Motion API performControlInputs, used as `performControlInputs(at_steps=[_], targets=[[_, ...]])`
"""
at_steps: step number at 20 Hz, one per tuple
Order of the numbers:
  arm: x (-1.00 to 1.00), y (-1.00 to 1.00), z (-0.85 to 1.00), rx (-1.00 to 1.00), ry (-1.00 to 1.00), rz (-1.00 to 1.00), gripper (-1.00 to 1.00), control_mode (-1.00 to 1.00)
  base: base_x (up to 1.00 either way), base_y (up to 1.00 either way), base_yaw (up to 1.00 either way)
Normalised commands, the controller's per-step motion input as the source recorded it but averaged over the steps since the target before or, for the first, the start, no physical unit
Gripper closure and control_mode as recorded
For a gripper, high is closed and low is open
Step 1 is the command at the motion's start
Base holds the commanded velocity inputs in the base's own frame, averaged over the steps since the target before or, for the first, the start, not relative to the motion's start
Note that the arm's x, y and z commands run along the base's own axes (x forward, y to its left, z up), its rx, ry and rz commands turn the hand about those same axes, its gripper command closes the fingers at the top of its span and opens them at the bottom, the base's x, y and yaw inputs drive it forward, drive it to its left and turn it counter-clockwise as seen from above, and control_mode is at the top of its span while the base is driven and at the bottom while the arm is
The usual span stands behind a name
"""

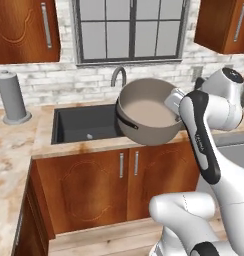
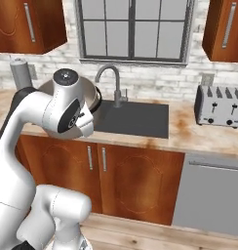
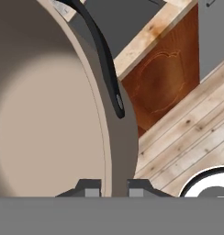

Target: Pick the pot and strainer and place them in the sink. Then turn on the water.

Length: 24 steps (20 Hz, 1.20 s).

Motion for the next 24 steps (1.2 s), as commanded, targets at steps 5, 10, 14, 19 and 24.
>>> performControlInputs(at_steps=[5,10,14,19,24], targets=[[0.00,0.00,0.00,0.00,0.00,0.00,1.00,1.00,0.29,0.09,0.05],[0.00,0.00,0.00,0.00,0.00,0.00,1.00,1.00,0.54,0.17,0.06],[0.00,0.00,0.00,0.00,0.00,0.00,1.00,1.00,0.62,0.10,0.07],[0.00,0.00,0.00,0.00,0.00,0.00,1.00,1.00,0.46,0.10,0.07],[0.00,0.00,0.00,0.00,0.00,0.00,1.00,1.00,0.23,0.03,0.05]])
